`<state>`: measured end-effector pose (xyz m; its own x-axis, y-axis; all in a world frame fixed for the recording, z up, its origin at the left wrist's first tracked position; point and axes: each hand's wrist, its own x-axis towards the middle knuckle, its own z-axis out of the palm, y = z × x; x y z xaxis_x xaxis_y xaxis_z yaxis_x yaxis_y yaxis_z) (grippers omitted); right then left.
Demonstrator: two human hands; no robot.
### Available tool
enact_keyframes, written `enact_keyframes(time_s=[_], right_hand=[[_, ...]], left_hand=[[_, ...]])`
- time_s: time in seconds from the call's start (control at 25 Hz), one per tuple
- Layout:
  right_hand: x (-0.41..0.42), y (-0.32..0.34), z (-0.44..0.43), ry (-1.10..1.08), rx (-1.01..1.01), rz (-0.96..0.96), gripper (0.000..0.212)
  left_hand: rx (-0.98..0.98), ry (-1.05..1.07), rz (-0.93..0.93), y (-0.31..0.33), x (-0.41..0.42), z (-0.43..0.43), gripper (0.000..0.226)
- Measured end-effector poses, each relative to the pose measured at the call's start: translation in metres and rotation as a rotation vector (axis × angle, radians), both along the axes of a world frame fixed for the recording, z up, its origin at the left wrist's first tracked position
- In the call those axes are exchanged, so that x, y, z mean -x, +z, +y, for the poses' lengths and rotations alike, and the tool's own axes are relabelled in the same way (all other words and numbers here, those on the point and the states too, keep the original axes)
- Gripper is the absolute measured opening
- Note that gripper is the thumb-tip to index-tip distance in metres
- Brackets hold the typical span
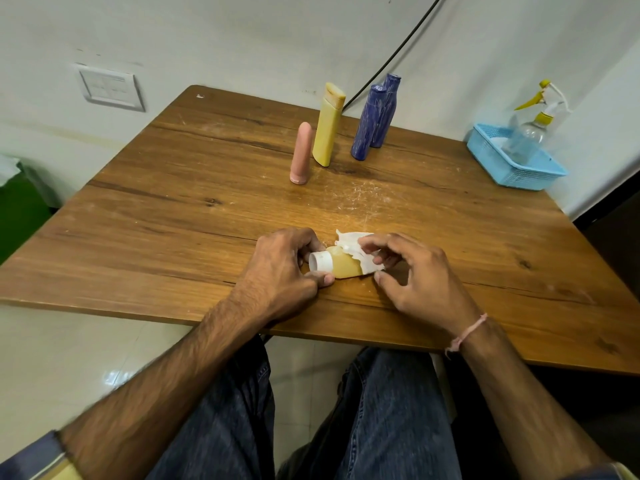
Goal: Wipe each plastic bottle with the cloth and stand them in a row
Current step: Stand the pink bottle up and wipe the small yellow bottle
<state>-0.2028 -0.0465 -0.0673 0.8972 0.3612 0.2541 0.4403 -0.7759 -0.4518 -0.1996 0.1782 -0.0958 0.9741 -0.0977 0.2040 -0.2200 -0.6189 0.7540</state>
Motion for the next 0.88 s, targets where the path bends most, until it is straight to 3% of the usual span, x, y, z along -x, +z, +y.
enact_keyframes(time_s=[0.12,0.28,0.56,0.68,0.88], right_hand=[[-0.006,-0.002,0.002,-0.025,-0.036,-0.092,0.019],[-0.017,-0.004,0.016,-0.060,-0.057,-0.095,0.006],[-0.017,-0.013,0.024,-0.161,0.001,-0.157,0.016],[-0.013,-0.012,0.022,-0.174,-0.123,-0.089,0.020],[-0.019,-0.006,0.044,-0.402,-0.351,0.040,0.011]], left_hand=[[0.002,-0.006,-0.004,-0.001,0.000,0.000,0.033],[0.011,-0.008,-0.007,-0.001,0.000,0.000,0.033],[-0.008,-0.023,0.002,0.000,-0.002,0.000,0.034],[0.004,-0.026,-0.012,-0.002,-0.002,0.000,0.034],[-0.023,-0.025,-0.028,-0.002,-0.003,-0.001,0.035]])
